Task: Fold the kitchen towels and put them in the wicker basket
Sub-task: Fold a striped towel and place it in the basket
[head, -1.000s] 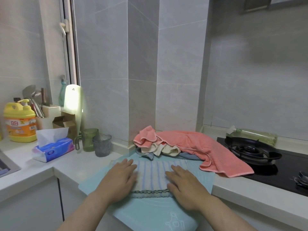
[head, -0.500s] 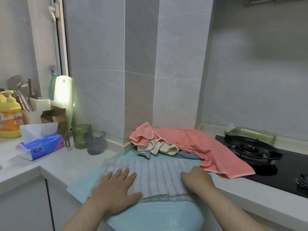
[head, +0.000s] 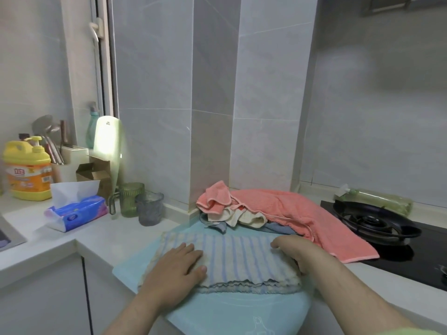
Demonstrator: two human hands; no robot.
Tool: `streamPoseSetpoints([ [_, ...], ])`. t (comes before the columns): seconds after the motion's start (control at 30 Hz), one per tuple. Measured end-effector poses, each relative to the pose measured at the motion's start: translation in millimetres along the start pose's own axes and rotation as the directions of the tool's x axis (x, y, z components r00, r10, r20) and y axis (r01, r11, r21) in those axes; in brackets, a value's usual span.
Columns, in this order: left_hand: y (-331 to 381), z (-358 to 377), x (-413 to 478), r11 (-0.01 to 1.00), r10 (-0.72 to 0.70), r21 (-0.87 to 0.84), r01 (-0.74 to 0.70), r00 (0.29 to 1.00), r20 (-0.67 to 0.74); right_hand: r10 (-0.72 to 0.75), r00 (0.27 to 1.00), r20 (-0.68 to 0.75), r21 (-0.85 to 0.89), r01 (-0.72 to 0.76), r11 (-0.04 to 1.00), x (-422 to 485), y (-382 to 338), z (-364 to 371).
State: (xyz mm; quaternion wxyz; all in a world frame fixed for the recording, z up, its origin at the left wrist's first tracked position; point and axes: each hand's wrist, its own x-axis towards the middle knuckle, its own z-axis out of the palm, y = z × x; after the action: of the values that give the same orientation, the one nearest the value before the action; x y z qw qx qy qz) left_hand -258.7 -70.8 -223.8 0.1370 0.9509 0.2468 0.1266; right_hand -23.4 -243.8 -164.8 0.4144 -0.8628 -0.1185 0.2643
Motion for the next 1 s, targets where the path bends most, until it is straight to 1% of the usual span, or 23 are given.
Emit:
streamPoseSetpoints([
  [0.1,6.0,-5.3,-4.1,1.0,-0.019,-0.011,0.019,1.0,0.01,-0.002,0.999,0.052,0.176,-0.007,0.984,-2.2,12.0,-4.7],
  [0.2,8.0,-11.7,0.0,0.999,-0.041,0.012,0.04,0.992,0.119,-0.047,0.997,0.061,0.229,0.031,0.973,-1.9,23.9,-7.4],
  [0.27,18.8,-21.4,1.6,0.999,-0.045,0.01,0.043,0.985,0.165,-0.116,0.992,0.045,0.248,0.101,0.963,-4.9,32.3,-16.0],
  [0.33,36.8,-28.5,4.8,1.0,-0.014,0.004,0.013,0.989,0.144,-0.177,0.984,0.034,0.315,0.158,0.936,-8.9,42.5,-30.1],
  [0.43,69.4,-26.0,17.8,0.995,0.084,0.04,-0.091,0.988,0.133,-0.208,0.978,0.016,0.426,0.181,0.886,-14.1,56.4,-54.2],
  [0.53,99.8,-8.1,35.4,0.989,0.137,0.025,-0.145,0.968,0.211,-0.233,0.972,0.042,0.49,0.183,0.852,-16.6,70.9,-71.2],
  [0.6,114.9,7.7,44.5,0.98,0.159,0.073,-0.184,0.952,0.263,-0.233,0.971,0.056,0.533,0.168,0.829,-17.1,79.8,-79.7],
  [0.67,123.9,23.8,50.3,0.971,0.139,0.138,-0.195,0.931,0.337,-0.233,0.97,0.067,0.575,0.153,0.804,-16.8,87.3,-87.3],
  [0.73,126.8,35.8,55.1,0.964,0.107,0.187,-0.189,0.919,0.379,-0.237,0.968,0.078,0.597,0.145,0.789,-16.3,93.6,-91.4],
  [0.83,126.0,40.2,59.3,0.951,0.09,0.24,-0.195,0.917,0.388,-0.236,0.966,0.108,0.616,0.121,0.778,-14.8,99.4,-91.0],
  [0.9,125.0,42.2,59.3,0.951,0.091,0.242,-0.193,0.921,0.378,-0.236,0.964,0.126,0.639,0.103,0.762,-15.5,98.9,-90.4],
  [1.0,124.1,42.2,56.5,0.957,0.103,0.221,-0.188,0.932,0.349,-0.24,0.966,0.097,0.673,0.114,0.731,-17.7,88.6,-91.4],
])
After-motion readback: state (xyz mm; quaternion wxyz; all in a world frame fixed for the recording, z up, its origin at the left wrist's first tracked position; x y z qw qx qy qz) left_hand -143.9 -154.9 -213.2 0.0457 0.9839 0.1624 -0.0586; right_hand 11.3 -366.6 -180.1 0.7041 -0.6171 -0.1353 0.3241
